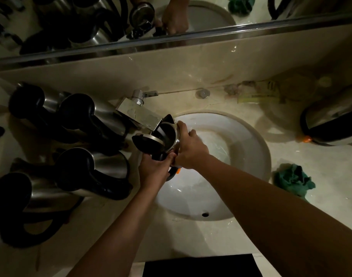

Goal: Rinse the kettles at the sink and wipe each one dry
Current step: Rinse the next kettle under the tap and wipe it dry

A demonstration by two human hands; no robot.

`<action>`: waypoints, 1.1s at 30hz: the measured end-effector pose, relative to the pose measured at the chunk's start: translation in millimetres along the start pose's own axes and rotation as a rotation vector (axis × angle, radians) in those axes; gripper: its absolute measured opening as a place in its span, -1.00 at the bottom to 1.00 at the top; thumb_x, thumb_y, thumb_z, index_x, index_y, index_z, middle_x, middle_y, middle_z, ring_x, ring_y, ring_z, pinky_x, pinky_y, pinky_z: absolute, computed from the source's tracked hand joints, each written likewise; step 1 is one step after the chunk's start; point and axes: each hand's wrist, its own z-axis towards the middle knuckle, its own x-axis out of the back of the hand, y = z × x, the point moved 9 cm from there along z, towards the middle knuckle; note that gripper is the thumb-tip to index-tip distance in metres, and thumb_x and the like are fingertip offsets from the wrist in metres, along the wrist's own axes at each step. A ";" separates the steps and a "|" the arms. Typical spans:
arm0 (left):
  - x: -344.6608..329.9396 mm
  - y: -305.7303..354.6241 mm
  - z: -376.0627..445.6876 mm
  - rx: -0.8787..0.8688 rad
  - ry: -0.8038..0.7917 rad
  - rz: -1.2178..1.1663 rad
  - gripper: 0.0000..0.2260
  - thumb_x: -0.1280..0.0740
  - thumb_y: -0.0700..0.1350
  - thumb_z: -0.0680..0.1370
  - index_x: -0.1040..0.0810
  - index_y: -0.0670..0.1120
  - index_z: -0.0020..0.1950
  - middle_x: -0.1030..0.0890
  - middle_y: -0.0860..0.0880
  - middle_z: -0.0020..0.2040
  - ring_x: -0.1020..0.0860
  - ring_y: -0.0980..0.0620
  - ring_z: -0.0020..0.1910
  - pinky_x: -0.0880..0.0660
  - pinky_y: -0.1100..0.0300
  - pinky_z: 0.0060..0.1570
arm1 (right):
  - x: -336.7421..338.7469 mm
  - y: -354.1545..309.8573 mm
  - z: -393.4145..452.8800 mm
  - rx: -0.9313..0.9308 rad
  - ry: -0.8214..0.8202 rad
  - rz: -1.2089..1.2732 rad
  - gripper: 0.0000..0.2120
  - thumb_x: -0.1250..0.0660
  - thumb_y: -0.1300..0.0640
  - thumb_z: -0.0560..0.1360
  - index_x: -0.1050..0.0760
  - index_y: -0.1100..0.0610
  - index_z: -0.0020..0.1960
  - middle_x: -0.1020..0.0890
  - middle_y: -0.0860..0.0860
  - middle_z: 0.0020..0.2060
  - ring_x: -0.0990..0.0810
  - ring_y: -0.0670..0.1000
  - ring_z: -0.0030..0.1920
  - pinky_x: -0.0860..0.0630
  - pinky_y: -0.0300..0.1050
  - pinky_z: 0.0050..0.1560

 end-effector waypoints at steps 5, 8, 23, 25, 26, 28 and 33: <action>0.4 -1.1 2.9 0.000 0.006 0.010 -0.48 -0.54 0.08 0.39 -0.52 0.03 0.30 -0.66 0.06 0.17 -0.61 0.03 0.14 -0.49 0.21 0.04 | 0.5 2.9 -0.4 -0.003 -0.005 0.012 0.19 -0.67 -0.06 0.21 0.13 -0.21 0.52 -0.37 0.23 0.37 -0.43 0.31 0.40 -0.54 0.20 0.24; -0.1 -1.5 3.8 -0.017 0.001 0.035 -0.48 -0.51 0.15 0.35 -0.52 0.07 0.27 -0.67 0.09 0.14 -0.63 0.02 0.13 -0.61 0.03 0.09 | 0.5 2.3 -0.5 -0.004 -0.008 0.011 0.19 -0.67 -0.05 0.21 0.13 -0.22 0.51 -0.38 0.22 0.35 -0.45 0.31 0.38 -0.55 0.18 0.21; -0.5 -0.9 3.6 -0.026 -0.023 0.033 -0.52 -0.52 0.06 0.44 -0.50 0.03 0.31 -0.66 0.07 0.11 -0.65 0.02 -0.02 -0.49 0.34 -0.41 | 1.6 0.9 -2.7 -0.002 -0.011 -0.013 0.19 -0.65 -0.06 0.22 0.14 -0.20 0.54 -0.40 0.22 0.33 -0.46 0.31 0.36 -0.57 0.22 0.22; -0.2 -2.5 4.3 -0.033 -0.019 0.039 -0.53 -0.51 0.08 0.44 -0.50 0.04 0.30 -0.67 0.08 0.10 -0.67 0.01 -0.04 -0.55 0.29 -0.38 | 0.8 0.9 -2.3 -0.008 -0.019 -0.014 0.19 -0.65 -0.06 0.22 0.13 -0.20 0.54 -0.40 0.20 0.32 -0.47 0.30 0.35 -0.58 0.19 0.20; 0.3 -2.6 4.1 -0.033 -0.015 0.038 -0.53 -0.51 0.08 0.43 -0.50 0.04 0.29 -0.67 0.07 0.09 -0.67 0.00 -0.04 -0.61 0.22 -0.33 | 0.9 0.5 -2.3 -0.009 -0.016 -0.015 0.19 -0.65 -0.05 0.22 0.13 -0.20 0.53 -0.40 0.20 0.31 -0.48 0.29 0.34 -0.58 0.17 0.18; 1.4 -3.5 4.1 -0.030 -0.012 0.027 -0.53 -0.52 0.09 0.43 -0.50 0.06 0.29 -0.67 0.08 0.10 -0.67 -0.02 0.01 -0.68 0.05 -0.15 | 1.3 -0.3 -2.4 -0.006 -0.004 -0.014 0.17 -0.66 -0.04 0.22 0.11 -0.20 0.52 -0.41 0.20 0.29 -0.49 0.29 0.31 -0.58 0.15 0.13; 3.3 -0.4 3.0 -0.028 -0.010 0.041 -0.53 -0.51 0.06 0.46 -0.48 0.03 0.32 -0.65 0.07 0.15 -0.65 -0.04 0.06 -0.58 0.19 -0.14 | 1.6 -1.6 -2.2 0.006 0.021 -0.010 0.14 -0.65 -0.04 0.22 0.09 -0.19 0.50 -0.42 0.20 0.25 -0.51 0.30 0.27 -0.57 0.13 0.10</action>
